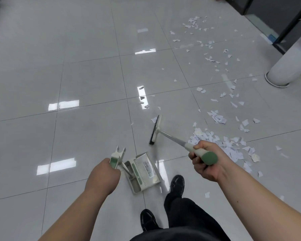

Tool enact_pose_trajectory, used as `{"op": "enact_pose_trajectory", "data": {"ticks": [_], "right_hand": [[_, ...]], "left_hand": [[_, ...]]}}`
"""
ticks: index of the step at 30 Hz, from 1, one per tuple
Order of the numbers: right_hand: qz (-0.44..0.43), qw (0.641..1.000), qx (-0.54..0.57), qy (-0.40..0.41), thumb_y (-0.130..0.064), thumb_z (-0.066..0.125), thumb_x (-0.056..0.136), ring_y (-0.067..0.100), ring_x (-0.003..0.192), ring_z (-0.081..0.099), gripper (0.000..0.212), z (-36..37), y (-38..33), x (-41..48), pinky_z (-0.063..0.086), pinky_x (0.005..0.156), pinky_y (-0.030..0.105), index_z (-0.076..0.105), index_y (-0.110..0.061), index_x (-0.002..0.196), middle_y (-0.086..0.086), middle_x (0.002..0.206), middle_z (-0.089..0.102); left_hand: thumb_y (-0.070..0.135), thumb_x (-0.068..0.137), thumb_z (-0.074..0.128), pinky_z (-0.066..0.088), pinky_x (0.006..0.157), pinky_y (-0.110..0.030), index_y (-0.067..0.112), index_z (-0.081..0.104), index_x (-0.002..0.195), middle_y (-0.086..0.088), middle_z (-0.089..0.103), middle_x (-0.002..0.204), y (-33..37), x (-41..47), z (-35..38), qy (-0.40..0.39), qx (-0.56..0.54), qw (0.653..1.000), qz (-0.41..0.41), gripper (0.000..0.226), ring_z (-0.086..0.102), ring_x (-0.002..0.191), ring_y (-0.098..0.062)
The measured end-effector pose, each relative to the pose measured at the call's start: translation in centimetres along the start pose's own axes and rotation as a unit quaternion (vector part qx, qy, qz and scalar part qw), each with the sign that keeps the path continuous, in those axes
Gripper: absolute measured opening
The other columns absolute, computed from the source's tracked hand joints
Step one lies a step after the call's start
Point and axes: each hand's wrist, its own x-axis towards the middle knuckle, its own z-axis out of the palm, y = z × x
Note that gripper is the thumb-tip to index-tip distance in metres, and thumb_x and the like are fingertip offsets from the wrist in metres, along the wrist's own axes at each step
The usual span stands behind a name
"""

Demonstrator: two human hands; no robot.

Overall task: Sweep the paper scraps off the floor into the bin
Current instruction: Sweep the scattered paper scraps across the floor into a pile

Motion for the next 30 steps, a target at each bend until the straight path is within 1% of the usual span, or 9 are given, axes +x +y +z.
{"op": "enact_pose_trajectory", "data": {"ticks": [3, 7, 11, 14, 19, 22, 26, 30], "right_hand": [[0.020, 0.998, -0.002, -0.057, -0.013, 0.051, 0.082, 0.011, 0.032, 0.044, 0.016, 2.7, -1.2, 2.0, 0.024, 0.032, 0.011, 0.052, -0.005, 0.097, 0.008, 0.063, 0.054], [0.044, 0.993, -0.041, -0.101, -0.012, 0.051, 0.083, 0.010, 0.032, 0.044, 0.018, 6.4, -3.6, 6.2, 0.024, 0.031, 0.012, 0.050, -0.006, 0.100, 0.008, 0.062, 0.054], [0.075, 0.985, -0.098, -0.119, -0.013, 0.054, 0.081, 0.011, 0.036, 0.044, 0.016, 9.8, -7.6, 11.1, 0.026, 0.031, 0.014, 0.052, -0.006, 0.096, 0.008, 0.065, 0.055], [0.090, 0.980, -0.135, -0.116, -0.014, 0.056, 0.079, 0.011, 0.040, 0.044, 0.020, 11.2, -11.3, 14.4, 0.027, 0.033, 0.015, 0.054, -0.008, 0.098, 0.008, 0.067, 0.057], [0.116, 0.984, -0.104, -0.082, -0.014, 0.059, 0.077, 0.010, 0.040, 0.045, 0.025, 10.1, -17.7, 18.0, 0.028, 0.034, 0.014, 0.054, -0.009, 0.101, 0.008, 0.066, 0.058], [0.120, 0.988, -0.083, -0.057, -0.013, 0.060, 0.075, 0.010, 0.038, 0.046, 0.023, 7.8, -20.9, 18.8, 0.028, 0.034, 0.012, 0.055, -0.010, 0.097, 0.008, 0.065, 0.059], [0.098, 0.992, -0.076, -0.036, -0.011, 0.059, 0.078, 0.011, 0.039, 0.045, 0.022, 4.8, -23.6, 19.0, 0.031, 0.035, 0.013, 0.057, -0.005, 0.099, 0.009, 0.063, 0.059], [0.083, 0.997, -0.007, -0.007, -0.010, 0.060, 0.078, 0.011, 0.040, 0.045, 0.028, 2.2, -25.0, 18.3, 0.033, 0.035, 0.014, 0.059, -0.007, 0.106, 0.009, 0.062, 0.060]], "left_hand": [[0.014, 0.082, 0.047, 0.049, 0.057, -0.032, 0.025, 0.057, 0.092, -0.006, 0.065, 0.076, 0.3, 0.8, -0.7, 0.008, -0.013, 1.000, -0.021, 0.018, 0.062, 0.062, -0.028], [0.013, 0.081, 0.047, 0.051, 0.060, -0.033, 0.025, 0.058, 0.093, -0.005, 0.066, 0.077, 1.5, 2.5, -1.2, 0.018, -0.017, 0.998, -0.051, 0.021, 0.064, 0.066, -0.029], [0.014, 0.080, 0.046, 0.048, 0.057, -0.032, 0.026, 0.060, 0.095, -0.004, 0.065, 0.074, 4.0, 5.1, -1.1, 0.028, -0.023, 0.996, -0.085, 0.024, 0.061, 0.063, -0.027], [0.013, 0.080, 0.045, 0.046, 0.055, -0.030, 0.025, 0.060, 0.094, -0.004, 0.063, 0.072, 6.7, 7.5, -1.0, 0.033, -0.014, 0.993, -0.116, 0.024, 0.059, 0.061, -0.027], [0.012, 0.082, 0.047, 0.043, 0.052, -0.028, 0.022, 0.057, 0.088, -0.003, 0.060, 0.067, 12.0, 11.0, -1.2, 0.039, 0.003, 0.991, -0.128, 0.015, 0.055, 0.056, -0.025], [0.012, 0.082, 0.048, 0.043, 0.051, -0.027, 0.022, 0.056, 0.087, -0.004, 0.062, 0.069, 15.2, 12.2, -1.2, 0.038, 0.026, 0.992, -0.117, 0.014, 0.057, 0.056, -0.026], [0.013, 0.083, 0.048, 0.045, 0.052, -0.028, 0.022, 0.056, 0.088, -0.005, 0.063, 0.072, 18.7, 13.5, -1.3, 0.040, 0.054, 0.993, -0.094, 0.013, 0.059, 0.058, -0.026], [0.012, 0.083, 0.047, 0.044, 0.052, -0.027, 0.022, 0.056, 0.090, -0.004, 0.062, 0.070, 22.0, 14.8, -1.6, 0.038, 0.065, 0.994, -0.074, 0.015, 0.057, 0.057, -0.025]]}}
